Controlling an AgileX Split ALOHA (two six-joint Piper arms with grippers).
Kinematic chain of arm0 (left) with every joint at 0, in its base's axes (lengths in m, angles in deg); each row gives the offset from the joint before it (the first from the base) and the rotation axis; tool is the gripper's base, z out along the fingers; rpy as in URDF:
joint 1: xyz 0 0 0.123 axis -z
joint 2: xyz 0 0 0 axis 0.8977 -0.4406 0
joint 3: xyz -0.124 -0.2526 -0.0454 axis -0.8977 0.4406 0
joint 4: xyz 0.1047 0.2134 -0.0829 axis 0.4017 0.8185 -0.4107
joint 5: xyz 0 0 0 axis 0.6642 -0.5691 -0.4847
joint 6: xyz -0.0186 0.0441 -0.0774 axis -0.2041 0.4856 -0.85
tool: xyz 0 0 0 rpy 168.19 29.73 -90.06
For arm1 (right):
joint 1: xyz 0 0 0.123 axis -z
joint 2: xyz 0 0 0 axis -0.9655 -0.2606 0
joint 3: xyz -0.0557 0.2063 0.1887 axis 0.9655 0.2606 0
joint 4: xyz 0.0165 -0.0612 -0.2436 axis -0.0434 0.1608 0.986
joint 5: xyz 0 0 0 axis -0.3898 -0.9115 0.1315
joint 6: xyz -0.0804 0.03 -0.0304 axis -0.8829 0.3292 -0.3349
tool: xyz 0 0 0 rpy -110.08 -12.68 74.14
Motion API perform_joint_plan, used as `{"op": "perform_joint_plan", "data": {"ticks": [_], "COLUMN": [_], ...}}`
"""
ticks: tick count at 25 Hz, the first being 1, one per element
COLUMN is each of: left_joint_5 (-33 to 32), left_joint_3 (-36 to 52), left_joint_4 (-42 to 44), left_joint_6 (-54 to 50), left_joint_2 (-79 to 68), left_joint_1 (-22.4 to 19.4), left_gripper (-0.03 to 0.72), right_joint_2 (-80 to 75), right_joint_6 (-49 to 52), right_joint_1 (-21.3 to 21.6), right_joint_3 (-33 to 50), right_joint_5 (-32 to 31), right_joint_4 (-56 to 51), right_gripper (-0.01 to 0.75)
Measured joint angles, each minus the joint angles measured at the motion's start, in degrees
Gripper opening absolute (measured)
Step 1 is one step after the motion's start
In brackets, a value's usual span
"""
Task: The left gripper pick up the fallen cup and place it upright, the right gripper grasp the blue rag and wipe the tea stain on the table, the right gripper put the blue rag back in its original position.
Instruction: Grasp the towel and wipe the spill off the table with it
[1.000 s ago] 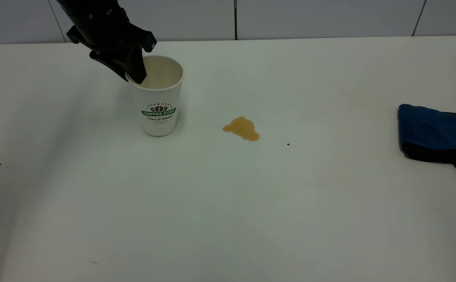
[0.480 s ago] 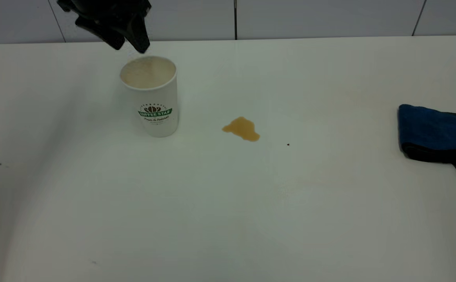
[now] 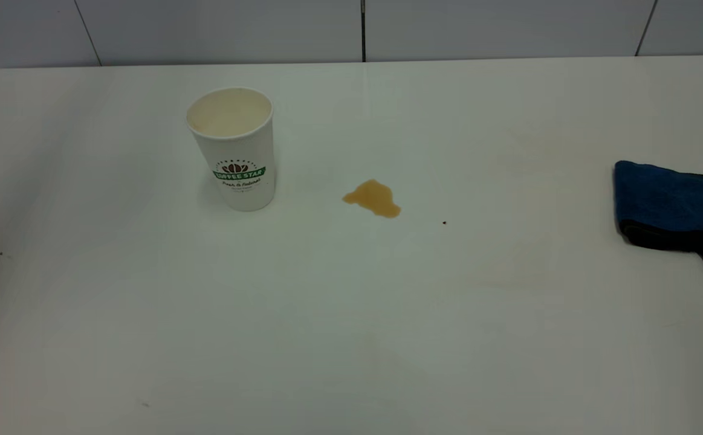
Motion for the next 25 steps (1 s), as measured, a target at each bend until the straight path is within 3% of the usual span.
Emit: {"op": "perform_joint_plan", "data": {"ticks": [2, 7, 16, 20, 25], "left_joint_5": [-5.5, -6.1, -5.3, -4.3, -3.3], "left_joint_3": [0.0, 6.0, 45.0, 56.9, 65.5], "left_joint_4": [1.5, 3.5, 6.3, 11.2, 16.6], "left_joint_6": [-2.6, -7.2, -8.7, -12.4, -15.2], "left_joint_2": [4.2, 13.3, 40.1, 51.3, 64.2], "left_joint_1": [0.0, 0.0, 0.0, 0.0, 0.0], "left_gripper": [0.52, 0.52, 0.52, 0.52, 0.52], "right_joint_2": [0.0, 0.0, 0.0, 0.0, 0.0], "right_joint_6": [0.0, 0.0, 0.0, 0.0, 0.0], "right_joint_1": [0.0, 0.0, 0.0, 0.0, 0.0], "right_joint_3": [0.0, 0.0, 0.0, 0.0, 0.0], "right_joint_5": [0.0, 0.0, 0.0, 0.0, 0.0], "right_joint_4": [0.0, 0.0, 0.0, 0.0, 0.0], "right_gripper": [0.518, 0.518, 0.518, 0.518, 0.518]}}
